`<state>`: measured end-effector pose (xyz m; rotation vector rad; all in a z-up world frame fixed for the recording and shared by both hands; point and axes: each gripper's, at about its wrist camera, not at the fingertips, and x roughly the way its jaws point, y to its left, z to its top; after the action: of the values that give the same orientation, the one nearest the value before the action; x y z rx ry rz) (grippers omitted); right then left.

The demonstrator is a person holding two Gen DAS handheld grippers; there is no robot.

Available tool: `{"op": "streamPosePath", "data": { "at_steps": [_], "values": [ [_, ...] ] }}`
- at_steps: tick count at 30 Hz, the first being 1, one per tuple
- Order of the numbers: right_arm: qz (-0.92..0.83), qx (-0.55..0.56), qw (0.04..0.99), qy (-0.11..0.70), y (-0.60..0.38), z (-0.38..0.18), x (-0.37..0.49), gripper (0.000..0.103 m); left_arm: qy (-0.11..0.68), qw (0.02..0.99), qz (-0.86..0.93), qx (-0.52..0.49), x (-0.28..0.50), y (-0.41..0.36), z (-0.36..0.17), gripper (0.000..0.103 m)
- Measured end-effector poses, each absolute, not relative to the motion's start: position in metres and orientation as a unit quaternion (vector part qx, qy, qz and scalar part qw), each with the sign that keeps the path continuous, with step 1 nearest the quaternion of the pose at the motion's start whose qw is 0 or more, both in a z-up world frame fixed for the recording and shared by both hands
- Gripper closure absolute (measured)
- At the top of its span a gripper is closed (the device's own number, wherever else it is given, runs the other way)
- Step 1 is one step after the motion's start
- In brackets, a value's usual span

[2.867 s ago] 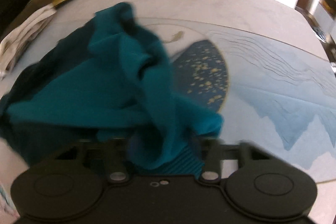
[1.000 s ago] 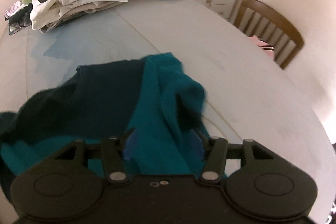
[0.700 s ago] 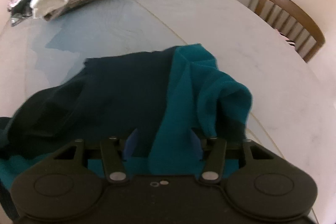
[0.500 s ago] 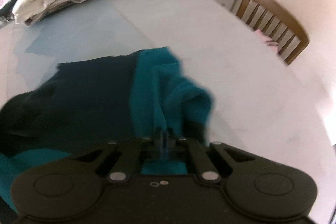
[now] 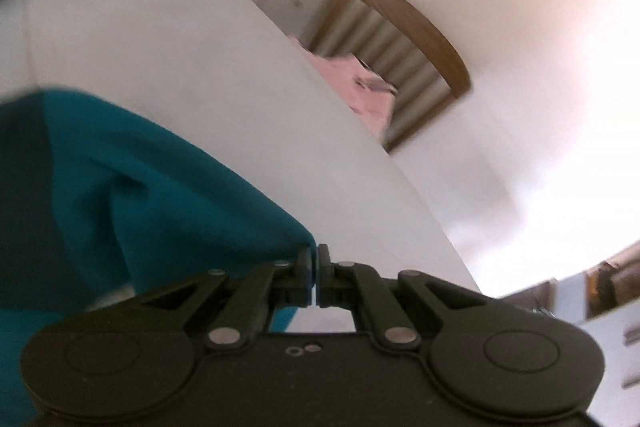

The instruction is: Fold clothes

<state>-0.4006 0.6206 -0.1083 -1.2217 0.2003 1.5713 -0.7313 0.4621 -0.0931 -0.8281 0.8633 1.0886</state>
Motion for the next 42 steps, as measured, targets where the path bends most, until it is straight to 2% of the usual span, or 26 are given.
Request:
{"op": "streamPosePath", "data": {
  "at_steps": [11,17,18,19,20,21,24,28,30,31,32,42],
  "values": [
    [0.574,-0.541,0.598,0.144,0.581,-0.130,-0.283,0.103,0.448,0.730,0.469,-0.215,-0.688,0.564,-0.097,0.092],
    [0.538,-0.543,0.625,0.161,0.567,-0.134,-0.244,0.103,0.458,0.744,0.457,-0.166,-0.650,0.620,-0.100,0.092],
    [0.537,-0.539,0.627,0.165,0.566,-0.133,-0.242,0.094,0.459,0.745,0.456,-0.166,-0.645,0.628,-0.101,0.092],
    [0.542,-0.534,0.626,0.170,0.564,-0.131,-0.242,0.071,0.460,0.745,0.453,-0.168,-0.640,0.634,-0.101,0.092],
    [0.549,-0.530,0.623,0.174,0.561,-0.128,-0.244,0.057,0.461,0.745,0.451,-0.169,-0.636,0.639,-0.101,0.092],
    [0.555,-0.526,0.619,0.178,0.559,-0.125,-0.246,0.000,0.462,0.746,0.448,-0.173,-0.635,0.641,-0.101,0.092],
    [0.580,-0.515,0.604,0.187,0.547,-0.113,-0.255,0.000,0.462,0.747,0.437,-0.194,-0.638,0.642,-0.098,0.091],
    [0.618,-0.491,0.582,0.193,0.541,-0.091,-0.281,0.000,0.454,0.751,0.418,-0.235,-0.648,0.635,-0.092,0.077],
    [0.633,-0.484,0.573,0.191,0.530,-0.082,-0.296,0.000,0.448,0.756,0.408,-0.248,-0.654,0.626,-0.089,0.053],
    [0.642,-0.481,0.564,0.195,0.524,-0.080,-0.302,0.000,0.444,0.759,0.405,-0.251,-0.657,0.619,-0.087,0.031],
    [0.651,-0.478,0.555,0.199,0.517,-0.077,-0.309,0.000,0.440,0.762,0.401,-0.253,-0.660,0.611,-0.086,0.027],
    [0.746,-0.480,0.401,0.230,0.393,-0.084,-0.415,0.000,0.398,0.750,0.415,-0.326,-0.695,0.546,-0.100,0.027]
  ]
}}
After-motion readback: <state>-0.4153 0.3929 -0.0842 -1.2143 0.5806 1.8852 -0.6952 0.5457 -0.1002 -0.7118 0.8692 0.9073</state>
